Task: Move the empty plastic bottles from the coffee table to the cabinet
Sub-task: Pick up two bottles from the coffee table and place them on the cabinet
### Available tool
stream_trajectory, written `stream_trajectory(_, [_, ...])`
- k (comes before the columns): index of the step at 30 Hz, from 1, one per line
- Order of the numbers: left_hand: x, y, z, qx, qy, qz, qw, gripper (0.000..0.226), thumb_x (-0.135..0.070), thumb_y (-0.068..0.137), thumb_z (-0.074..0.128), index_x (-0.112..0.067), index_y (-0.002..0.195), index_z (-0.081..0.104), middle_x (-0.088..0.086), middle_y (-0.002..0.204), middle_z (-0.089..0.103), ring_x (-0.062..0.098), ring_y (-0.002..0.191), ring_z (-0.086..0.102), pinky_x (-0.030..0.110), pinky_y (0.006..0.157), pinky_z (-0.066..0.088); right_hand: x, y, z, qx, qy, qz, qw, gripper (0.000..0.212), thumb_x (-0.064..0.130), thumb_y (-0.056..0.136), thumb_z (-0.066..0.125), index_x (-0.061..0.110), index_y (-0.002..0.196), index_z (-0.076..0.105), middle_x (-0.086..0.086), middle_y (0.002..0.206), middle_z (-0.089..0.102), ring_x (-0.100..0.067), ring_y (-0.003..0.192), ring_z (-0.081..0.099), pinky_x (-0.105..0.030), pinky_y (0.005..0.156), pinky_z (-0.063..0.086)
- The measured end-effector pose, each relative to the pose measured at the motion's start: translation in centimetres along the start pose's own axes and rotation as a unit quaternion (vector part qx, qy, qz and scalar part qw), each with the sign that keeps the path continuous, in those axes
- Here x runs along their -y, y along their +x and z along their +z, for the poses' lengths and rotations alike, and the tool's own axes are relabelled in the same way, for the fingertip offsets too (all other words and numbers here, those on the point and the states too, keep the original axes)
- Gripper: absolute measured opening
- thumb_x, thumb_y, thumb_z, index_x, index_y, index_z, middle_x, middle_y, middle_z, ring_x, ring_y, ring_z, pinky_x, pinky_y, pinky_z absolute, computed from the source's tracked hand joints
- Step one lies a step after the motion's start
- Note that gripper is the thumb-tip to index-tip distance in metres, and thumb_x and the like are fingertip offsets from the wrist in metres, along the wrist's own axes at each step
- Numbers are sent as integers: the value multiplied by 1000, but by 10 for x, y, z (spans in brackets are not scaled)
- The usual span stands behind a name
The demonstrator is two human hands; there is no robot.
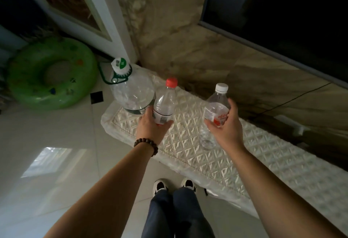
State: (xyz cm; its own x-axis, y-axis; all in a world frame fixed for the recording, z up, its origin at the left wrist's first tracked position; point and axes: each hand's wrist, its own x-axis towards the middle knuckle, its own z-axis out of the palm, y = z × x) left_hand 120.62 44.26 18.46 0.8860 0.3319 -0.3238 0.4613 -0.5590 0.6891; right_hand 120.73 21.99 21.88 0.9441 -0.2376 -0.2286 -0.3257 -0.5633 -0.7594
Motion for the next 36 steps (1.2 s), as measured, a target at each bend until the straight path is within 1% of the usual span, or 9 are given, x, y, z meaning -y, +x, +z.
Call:
stream_trajectory(5, [23, 61, 47, 16, -21, 25, 999, 75, -31, 63, 84, -22, 126, 45, 3, 120, 53, 22, 104, 56, 38, 89, 50, -32, 57, 46, 5, 30, 15, 999, 81, 32, 70, 82, 26, 136, 35, 6, 127, 56, -17, 112, 58, -32, 92, 50])
stream_trajectory(8, [38, 95, 77, 30, -38, 37, 998, 79, -35, 61, 84, -26, 128, 43, -1, 121, 57, 18, 105, 57, 35, 87, 50, -54, 88, 76, -8, 52, 3, 999, 80, 33, 68, 82, 28, 134, 36, 4, 129, 54, -16, 113, 58, -41, 94, 52])
stream_trajectory(10, [45, 112, 94, 23, -53, 38, 998, 79, -35, 61, 85, -25, 128, 44, -1, 122, 57, 15, 106, 57, 31, 84, 49, -65, 105, 92, -17, 62, -4, 998, 80, 34, 68, 82, 30, 133, 36, 5, 129, 54, -14, 114, 57, -40, 95, 51])
stream_trajectory(13, [49, 129, 114, -3, -69, 62, 996, 78, -30, 63, 85, -19, 129, 45, 1, 124, 57, 8, 100, 53, 26, 80, 47, -75, 120, 112, -24, 75, -21, 997, 76, 31, 69, 83, 29, 130, 38, 10, 124, 55, -7, 112, 55, -30, 93, 49])
stream_trajectory(19, [65, 145, 141, -16, -73, 73, 995, 79, -29, 63, 84, -22, 129, 42, 2, 124, 56, 20, 109, 57, 41, 88, 53, -90, 135, 143, -14, 56, -37, 998, 80, 24, 72, 81, 18, 138, 36, 3, 130, 55, -2, 113, 52, -9, 88, 42])
stream_trajectory(24, [78, 143, 150, -11, -71, 55, 996, 78, -30, 65, 84, -20, 129, 42, 3, 120, 60, 21, 104, 60, 28, 80, 49, -99, 135, 157, -7, 23, -48, 999, 82, 24, 73, 81, 19, 139, 32, -5, 133, 55, -19, 120, 55, -28, 94, 46])
stream_trajectory(30, [77, 144, 148, -10, -61, 55, 997, 83, -29, 65, 84, -17, 134, 39, 5, 123, 59, 24, 110, 58, 26, 81, 44, -103, 130, 161, -6, 13, -43, 999, 81, 23, 72, 82, 18, 138, 36, -3, 135, 53, -18, 124, 52, -23, 96, 41])
stream_trajectory(33, [75, 141, 144, -1, -62, 39, 997, 100, -34, 64, 84, -18, 144, 27, 5, 140, 47, 23, 125, 49, 28, 91, 42, -101, 126, 159, -2, 9, -33, 999, 85, 25, 71, 82, 18, 141, 34, -2, 140, 50, -17, 129, 47, -21, 98, 37])
stream_trajectory(36, [70, 128, 130, 18, -36, 31, 999, 109, -47, 66, 80, -26, 149, 12, 2, 153, 31, 20, 137, 34, 37, 106, 38, -91, 118, 147, 18, 11, -24, 999, 90, 25, 72, 82, 17, 145, 29, -1, 146, 44, -15, 135, 40, -19, 101, 32])
